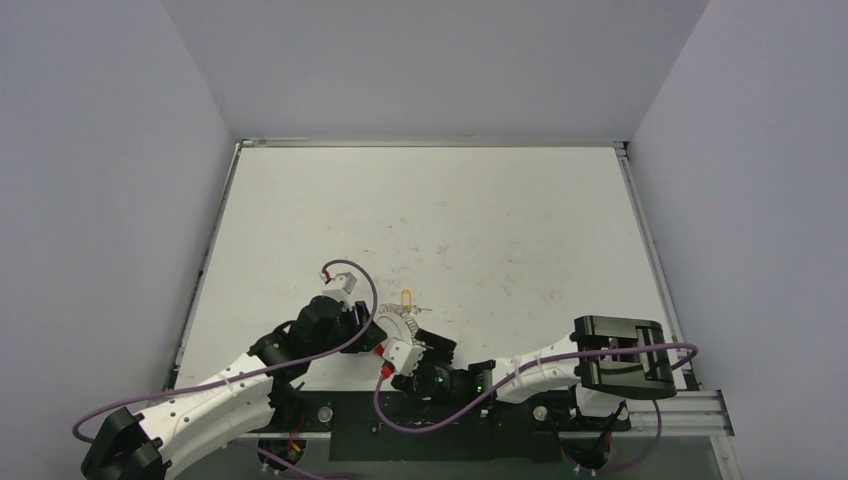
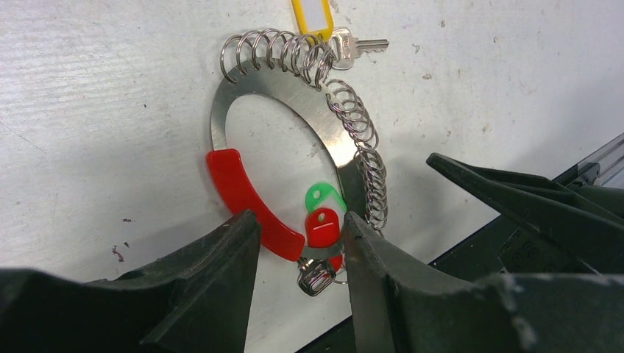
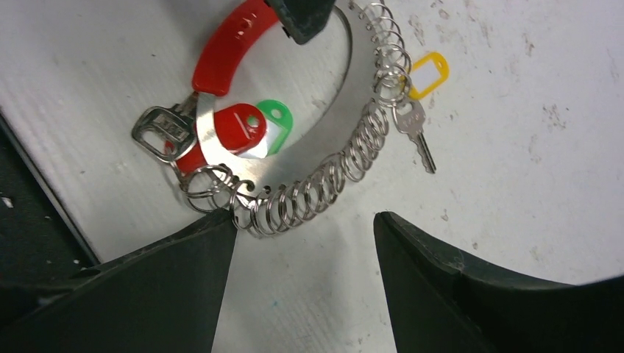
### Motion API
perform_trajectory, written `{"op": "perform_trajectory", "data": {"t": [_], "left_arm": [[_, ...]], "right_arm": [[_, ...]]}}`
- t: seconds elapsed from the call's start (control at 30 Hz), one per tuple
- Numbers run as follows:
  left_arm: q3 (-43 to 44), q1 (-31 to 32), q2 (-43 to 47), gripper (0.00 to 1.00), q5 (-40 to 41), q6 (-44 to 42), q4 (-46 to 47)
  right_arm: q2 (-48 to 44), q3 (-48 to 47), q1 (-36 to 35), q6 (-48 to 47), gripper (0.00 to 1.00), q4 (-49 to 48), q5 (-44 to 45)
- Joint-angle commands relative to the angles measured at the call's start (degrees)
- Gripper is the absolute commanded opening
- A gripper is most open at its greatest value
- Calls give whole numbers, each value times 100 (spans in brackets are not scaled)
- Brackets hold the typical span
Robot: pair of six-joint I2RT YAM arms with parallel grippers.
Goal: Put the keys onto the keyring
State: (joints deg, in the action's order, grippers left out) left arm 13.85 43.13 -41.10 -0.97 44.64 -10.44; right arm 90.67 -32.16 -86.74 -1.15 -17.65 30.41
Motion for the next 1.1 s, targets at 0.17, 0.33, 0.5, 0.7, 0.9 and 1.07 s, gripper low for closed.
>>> {"op": "perform_trajectory", "data": {"t": [0.17, 0.33, 0.5, 0.7, 0.9, 1.07], "left_arm": [[-9, -10, 54, 44, -26, 36, 226], [-48, -9, 19, 44, -26, 69, 300], [-40, -9, -12, 44, -35, 68, 280], [-44, -9, 37, 44, -38, 62, 236], [-75, -7, 116, 44, -9, 62, 192], [-99, -13, 145, 44, -8, 67, 158]], "right_arm": [[-511, 61, 97, -4, 67, 244, 505], [-759, 275, 516, 109, 67, -56, 28], [-760, 219, 885, 110, 67, -124, -391], [-862, 204, 912, -30, 67, -201, -1172], [-843, 50, 810, -61, 67, -162, -1897], [-938, 71, 710, -98, 67, -197, -1899]]}}
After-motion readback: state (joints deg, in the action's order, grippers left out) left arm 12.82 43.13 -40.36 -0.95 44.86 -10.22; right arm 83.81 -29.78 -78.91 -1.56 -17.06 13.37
